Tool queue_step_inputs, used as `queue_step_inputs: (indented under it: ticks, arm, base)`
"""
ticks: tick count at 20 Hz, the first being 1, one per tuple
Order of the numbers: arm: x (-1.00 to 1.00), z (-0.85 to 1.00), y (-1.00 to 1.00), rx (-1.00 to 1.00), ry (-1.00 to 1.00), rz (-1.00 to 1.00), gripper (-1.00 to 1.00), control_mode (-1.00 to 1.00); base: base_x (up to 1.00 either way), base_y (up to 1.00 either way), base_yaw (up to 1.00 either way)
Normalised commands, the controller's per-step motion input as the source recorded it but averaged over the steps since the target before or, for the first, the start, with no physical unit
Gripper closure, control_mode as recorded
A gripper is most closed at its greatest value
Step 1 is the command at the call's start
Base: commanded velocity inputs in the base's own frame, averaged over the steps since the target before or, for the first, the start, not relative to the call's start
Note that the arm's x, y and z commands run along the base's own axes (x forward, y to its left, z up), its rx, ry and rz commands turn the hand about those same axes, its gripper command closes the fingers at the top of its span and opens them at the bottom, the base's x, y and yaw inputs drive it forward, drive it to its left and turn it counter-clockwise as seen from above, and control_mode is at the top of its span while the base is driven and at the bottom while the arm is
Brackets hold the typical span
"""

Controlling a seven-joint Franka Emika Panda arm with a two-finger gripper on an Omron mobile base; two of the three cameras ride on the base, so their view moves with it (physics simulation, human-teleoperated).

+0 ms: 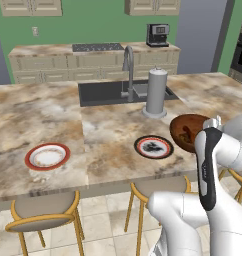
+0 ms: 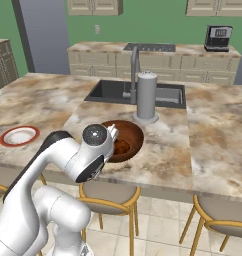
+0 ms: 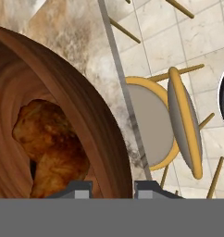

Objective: Pick the chicken drumstick and sweet potato from their plates and place them in the bowl. Then put the bowl in the fridge.

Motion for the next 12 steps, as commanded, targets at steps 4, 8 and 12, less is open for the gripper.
queue_step_inputs:
  ticks: [4, 8, 12]
  arm:
    - [0.00, 0.00, 0.00, 0.00, 0.00, 0.00, 1.00, 1.00]
    - [0.00, 0.00, 0.00, 0.00, 0.00, 0.00, 1.00, 1.00]
    - [0.00, 0.00, 0.00, 0.00, 0.00, 0.00, 1.00, 1.00]
  base:
    - [0.00, 0.00, 0.00]
    - [-0.12, -0.03, -0.01]
    - [-0.44, -0.14, -0.10]
